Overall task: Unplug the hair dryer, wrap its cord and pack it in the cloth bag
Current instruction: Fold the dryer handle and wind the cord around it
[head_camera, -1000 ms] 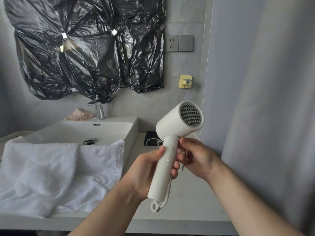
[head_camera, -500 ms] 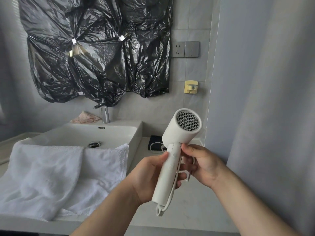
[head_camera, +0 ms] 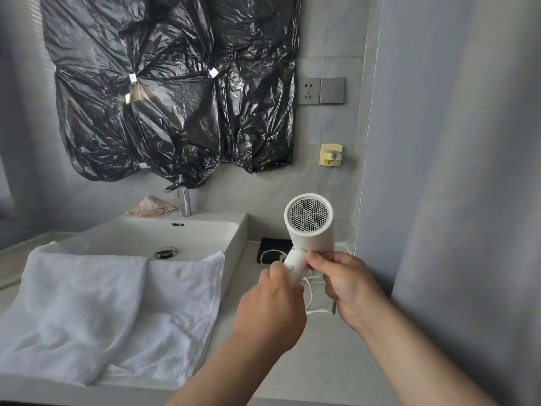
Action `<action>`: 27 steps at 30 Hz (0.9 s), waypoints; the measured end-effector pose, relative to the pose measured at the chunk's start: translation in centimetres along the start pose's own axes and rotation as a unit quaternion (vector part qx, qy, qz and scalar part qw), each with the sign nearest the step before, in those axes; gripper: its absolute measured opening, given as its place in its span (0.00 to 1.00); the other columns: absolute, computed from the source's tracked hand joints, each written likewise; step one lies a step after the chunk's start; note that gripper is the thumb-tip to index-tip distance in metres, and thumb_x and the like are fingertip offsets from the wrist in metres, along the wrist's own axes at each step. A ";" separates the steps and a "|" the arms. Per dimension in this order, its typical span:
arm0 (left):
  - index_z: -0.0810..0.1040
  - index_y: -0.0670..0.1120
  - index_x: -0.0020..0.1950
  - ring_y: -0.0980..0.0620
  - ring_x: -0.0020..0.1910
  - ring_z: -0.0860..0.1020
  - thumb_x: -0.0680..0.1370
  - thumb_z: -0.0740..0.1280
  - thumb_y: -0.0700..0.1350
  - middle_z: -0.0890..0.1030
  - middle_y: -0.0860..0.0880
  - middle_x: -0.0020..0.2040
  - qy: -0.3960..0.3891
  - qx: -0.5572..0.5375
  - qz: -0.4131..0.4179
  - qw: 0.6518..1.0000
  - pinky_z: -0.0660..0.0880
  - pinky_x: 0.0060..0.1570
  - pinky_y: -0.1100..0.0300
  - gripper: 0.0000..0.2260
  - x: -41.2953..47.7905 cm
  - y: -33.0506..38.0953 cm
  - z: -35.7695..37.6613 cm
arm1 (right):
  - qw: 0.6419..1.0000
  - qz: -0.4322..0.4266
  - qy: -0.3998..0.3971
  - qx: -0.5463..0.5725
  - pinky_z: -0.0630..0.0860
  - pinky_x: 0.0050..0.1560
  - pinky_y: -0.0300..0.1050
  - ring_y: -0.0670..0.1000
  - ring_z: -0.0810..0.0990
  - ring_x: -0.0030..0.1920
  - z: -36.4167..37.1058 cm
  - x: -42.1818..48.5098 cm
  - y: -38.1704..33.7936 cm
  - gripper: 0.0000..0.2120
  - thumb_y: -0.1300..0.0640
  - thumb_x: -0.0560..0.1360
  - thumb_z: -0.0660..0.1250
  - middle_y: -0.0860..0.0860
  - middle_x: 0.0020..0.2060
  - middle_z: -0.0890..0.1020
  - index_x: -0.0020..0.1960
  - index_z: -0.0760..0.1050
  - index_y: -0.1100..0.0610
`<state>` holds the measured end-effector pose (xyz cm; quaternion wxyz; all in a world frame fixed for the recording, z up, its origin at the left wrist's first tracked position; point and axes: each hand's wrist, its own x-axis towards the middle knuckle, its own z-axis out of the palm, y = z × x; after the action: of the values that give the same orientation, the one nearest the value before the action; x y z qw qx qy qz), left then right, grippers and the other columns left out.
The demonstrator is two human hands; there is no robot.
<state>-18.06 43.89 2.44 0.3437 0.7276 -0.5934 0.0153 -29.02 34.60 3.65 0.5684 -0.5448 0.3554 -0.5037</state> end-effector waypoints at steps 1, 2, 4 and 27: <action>0.58 0.51 0.50 0.43 0.49 0.79 0.81 0.57 0.55 0.72 0.50 0.49 0.001 0.005 0.001 1.000 0.66 0.39 0.55 0.11 0.0 0.0 -0.1 | 1.000 -0.004 0.000 -0.006 0.60 0.25 0.33 0.41 0.65 0.19 0.1 -0.2 -0.2 0.06 0.59 0.72 0.73 0.45 0.22 0.74 0.37 0.82 0.57; 0.58 0.51 0.50 0.43 0.49 0.79 0.81 0.58 0.57 0.75 0.50 0.49 -0.001 0.011 0.000 1.000 0.66 0.39 0.55 0.13 0.1 -0.1 -0.1 | 1.000 -0.010 0.002 -0.014 0.60 0.28 0.34 0.40 0.68 0.18 0.1 -0.4 -0.3 0.05 0.60 0.73 0.73 0.42 0.20 0.75 0.38 0.81 0.57; 0.60 0.50 0.49 0.42 0.48 0.79 0.80 0.59 0.59 0.76 0.49 0.47 -0.017 0.017 -0.014 1.000 0.65 0.38 0.55 0.15 0.4 -0.3 -0.2 | 0.999 -0.021 0.010 -0.024 0.59 0.30 0.36 0.39 0.68 0.17 0.2 -0.6 -0.3 0.04 0.60 0.73 0.73 0.41 0.17 0.73 0.40 0.81 0.57; 0.75 0.41 0.51 0.50 0.27 0.72 0.82 0.61 0.55 0.75 0.45 0.33 -0.217 -0.667 -0.241 0.670 0.71 0.25 0.61 0.16 -0.3 0.1 -1.9 | 0.991 -0.097 -0.002 -0.096 0.71 0.35 0.34 0.38 0.73 0.28 0.0 -1.6 -0.9 0.02 0.58 0.73 0.73 0.40 0.27 0.81 0.45 0.84 0.53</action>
<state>-17.49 45.07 3.78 0.5907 0.4047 -0.3074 -0.6267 -29.62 36.23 4.33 0.4623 -0.6299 0.3468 -0.5189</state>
